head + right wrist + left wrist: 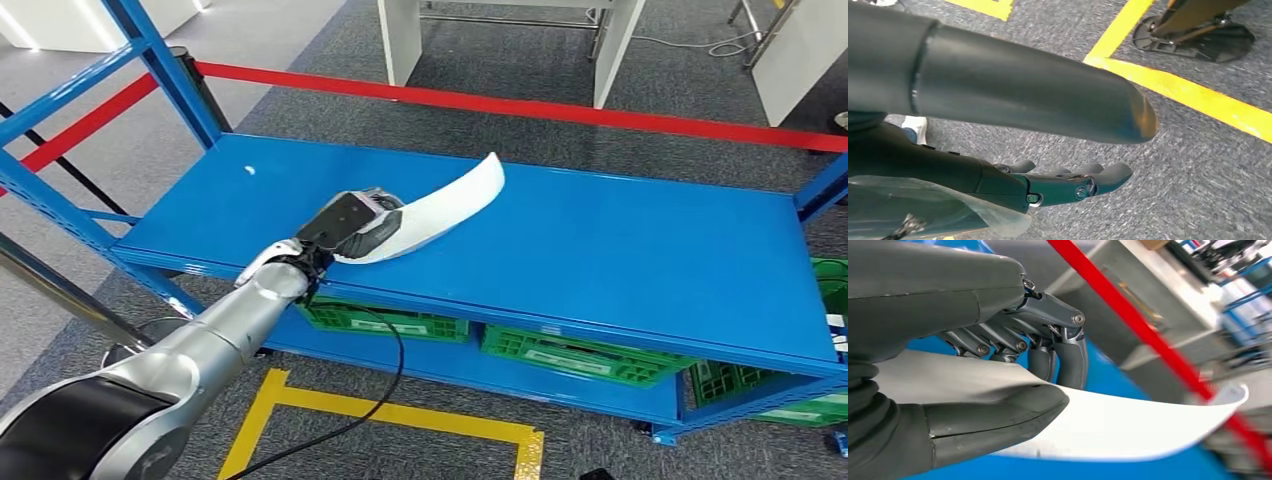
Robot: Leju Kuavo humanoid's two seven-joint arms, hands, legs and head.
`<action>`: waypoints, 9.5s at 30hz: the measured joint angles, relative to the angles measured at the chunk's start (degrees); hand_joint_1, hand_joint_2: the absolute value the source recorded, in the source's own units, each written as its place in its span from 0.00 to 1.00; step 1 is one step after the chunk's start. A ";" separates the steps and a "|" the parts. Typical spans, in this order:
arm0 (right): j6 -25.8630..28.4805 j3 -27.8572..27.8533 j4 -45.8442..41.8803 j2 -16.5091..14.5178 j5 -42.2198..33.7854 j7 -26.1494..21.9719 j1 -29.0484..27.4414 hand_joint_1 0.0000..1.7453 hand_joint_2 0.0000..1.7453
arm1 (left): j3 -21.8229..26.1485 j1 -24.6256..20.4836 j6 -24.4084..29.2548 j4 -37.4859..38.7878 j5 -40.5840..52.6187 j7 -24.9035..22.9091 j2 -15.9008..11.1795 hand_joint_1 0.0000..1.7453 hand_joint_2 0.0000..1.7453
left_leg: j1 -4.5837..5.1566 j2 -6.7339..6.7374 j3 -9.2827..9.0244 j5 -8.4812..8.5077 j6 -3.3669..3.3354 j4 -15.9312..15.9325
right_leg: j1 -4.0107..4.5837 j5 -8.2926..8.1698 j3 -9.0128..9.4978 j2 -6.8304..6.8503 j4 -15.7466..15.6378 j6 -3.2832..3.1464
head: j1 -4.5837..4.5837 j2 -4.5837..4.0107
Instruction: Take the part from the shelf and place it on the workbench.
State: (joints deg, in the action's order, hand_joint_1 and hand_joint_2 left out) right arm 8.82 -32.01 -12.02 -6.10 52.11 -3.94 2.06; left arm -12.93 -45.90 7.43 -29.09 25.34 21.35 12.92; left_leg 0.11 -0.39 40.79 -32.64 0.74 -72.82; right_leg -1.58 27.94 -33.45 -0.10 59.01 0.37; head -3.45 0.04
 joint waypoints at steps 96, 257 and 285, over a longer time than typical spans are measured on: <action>1.70 -4.40 0.04 -0.79 3.80 0.24 0.66 0.00 0.00 | 1.22 16.68 32.50 -45.81 -14.18 6.00 -5.90 1.00 1.00 | -0.09 0.52 -4.50 4.01 -0.18 2.13 | 1.15 -2.08 -1.59 0.39 -1.49 -0.88 | 0.37 0.00; -2.70 -10.54 -0.05 -0.73 4.57 -3.56 -0.25 0.00 0.00 | 2.68 28.21 31.91 -64.64 -9.54 9.84 -10.37 1.00 1.00 | 0.36 -0.19 -5.91 7.48 -1.89 14.55 | 0.02 2.07 0.98 0.05 0.42 1.73 | -0.86 0.00; -2.81 -10.60 -0.04 -0.88 5.68 -4.34 -0.41 0.00 0.00 | 1.81 29.16 32.38 -65.25 -11.37 10.73 -11.28 1.00 1.00 | 0.53 -0.06 -4.36 7.89 -1.39 13.02 | 0.19 3.59 3.94 0.02 -0.35 1.46 | -1.04 0.00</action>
State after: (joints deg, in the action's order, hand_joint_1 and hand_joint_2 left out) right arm 6.02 -42.61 -12.07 -6.98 57.80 -8.28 1.65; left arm -11.11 -16.74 39.81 -94.34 13.97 32.08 1.64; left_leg 0.64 -0.45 36.43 -24.76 -0.65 -59.80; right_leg -1.39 31.53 -29.51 -0.08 58.66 1.82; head -4.49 0.04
